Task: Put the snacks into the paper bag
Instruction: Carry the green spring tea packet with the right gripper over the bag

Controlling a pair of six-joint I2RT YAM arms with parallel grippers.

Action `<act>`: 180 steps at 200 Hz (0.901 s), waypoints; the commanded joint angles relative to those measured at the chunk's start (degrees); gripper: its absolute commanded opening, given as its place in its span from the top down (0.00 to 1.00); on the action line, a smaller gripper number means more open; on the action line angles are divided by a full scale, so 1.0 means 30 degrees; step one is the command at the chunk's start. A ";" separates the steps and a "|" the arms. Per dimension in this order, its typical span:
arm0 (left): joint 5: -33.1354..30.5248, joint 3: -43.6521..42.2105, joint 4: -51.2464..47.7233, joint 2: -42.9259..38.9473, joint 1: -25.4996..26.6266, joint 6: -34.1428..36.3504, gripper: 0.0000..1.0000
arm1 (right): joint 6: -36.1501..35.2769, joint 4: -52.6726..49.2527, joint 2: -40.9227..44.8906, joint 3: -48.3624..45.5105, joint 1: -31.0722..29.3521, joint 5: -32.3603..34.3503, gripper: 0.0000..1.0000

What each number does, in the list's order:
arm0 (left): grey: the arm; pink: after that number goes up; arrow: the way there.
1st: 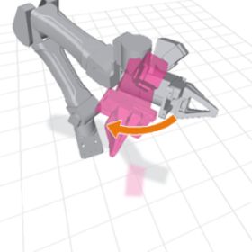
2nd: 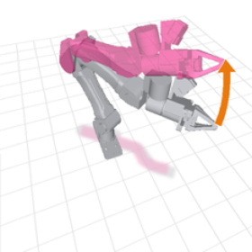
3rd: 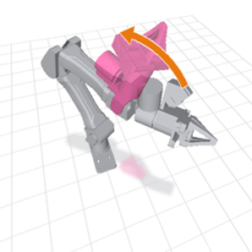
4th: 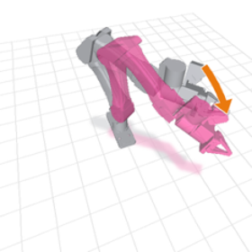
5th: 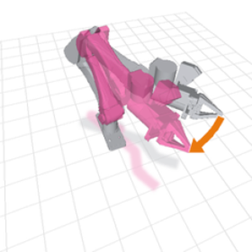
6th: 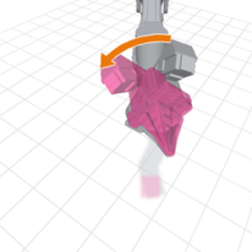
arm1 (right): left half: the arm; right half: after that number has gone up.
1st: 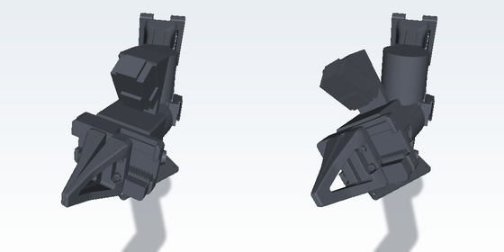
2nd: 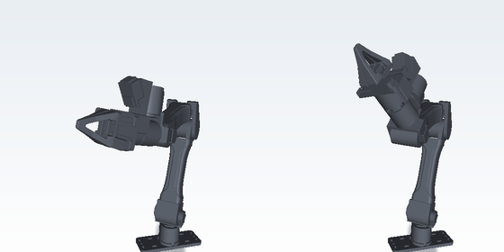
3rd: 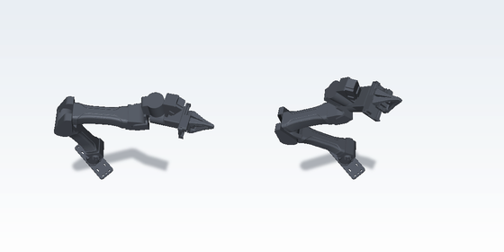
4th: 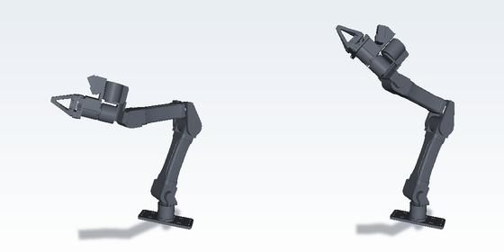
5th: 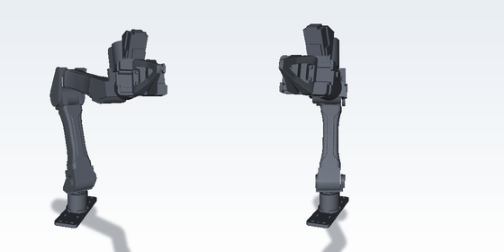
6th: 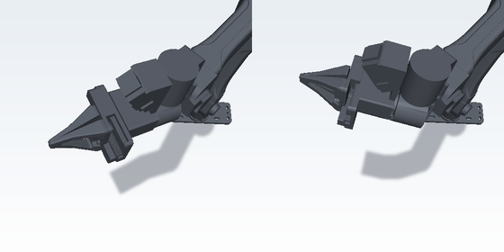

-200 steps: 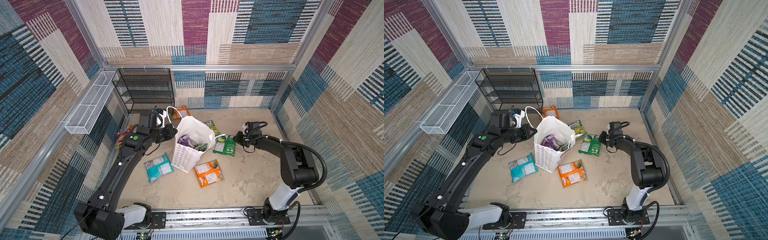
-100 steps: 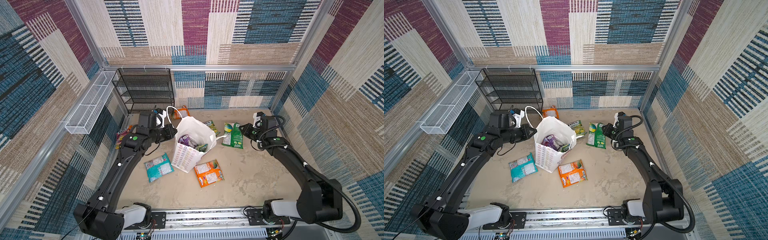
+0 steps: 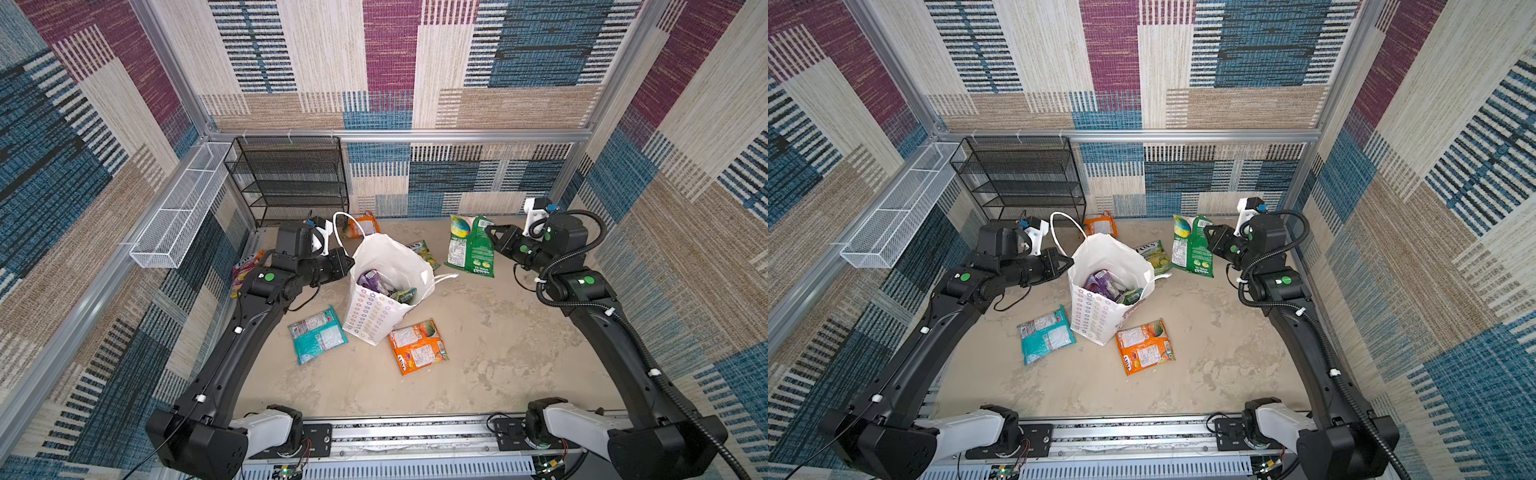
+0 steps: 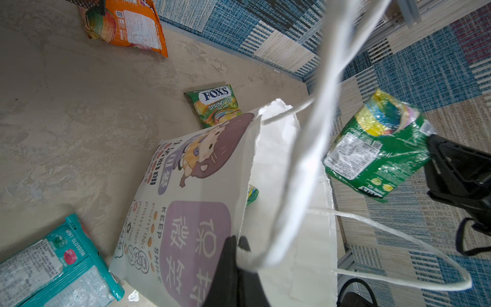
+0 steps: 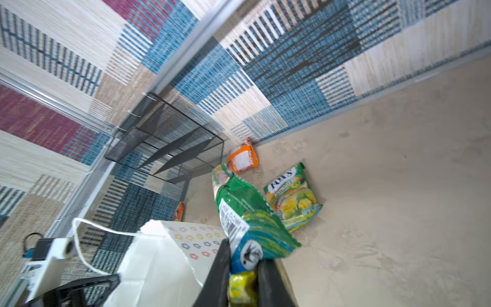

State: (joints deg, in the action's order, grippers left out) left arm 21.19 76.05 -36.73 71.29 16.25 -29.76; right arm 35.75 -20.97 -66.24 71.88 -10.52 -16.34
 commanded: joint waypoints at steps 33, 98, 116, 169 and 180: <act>0.0237 0.0081 0.0850 -0.0026 -0.0012 0.0046 1.00 | -0.0149 -0.0719 -0.1995 0.5449 -0.2462 0.1457 0.97; 0.0077 0.0051 0.0847 0.0015 0.0001 0.0134 1.00 | -0.0919 -0.1330 -0.5264 1.0261 -0.5701 0.2312 0.98; 0.0112 0.0053 0.0850 0.0066 0.0003 0.0134 1.00 | -0.1103 -0.1341 -0.5845 1.0806 -0.6587 0.2524 0.98; 0.0008 0.0043 0.0861 0.0105 0.0001 0.0134 1.00 | -0.1471 -0.0907 -0.5996 0.8916 -0.8489 0.3167 0.98; 0.0042 0.0021 0.0847 0.0133 0.0003 0.0152 1.00 | -0.1573 -0.0846 -0.6009 0.8366 -0.8765 0.3247 0.98</act>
State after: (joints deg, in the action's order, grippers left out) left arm 21.17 76.05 -36.71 71.66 16.25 -29.76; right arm 31.94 -26.39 -84.71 99.68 -35.38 -8.32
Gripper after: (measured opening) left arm 0.060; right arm 0.173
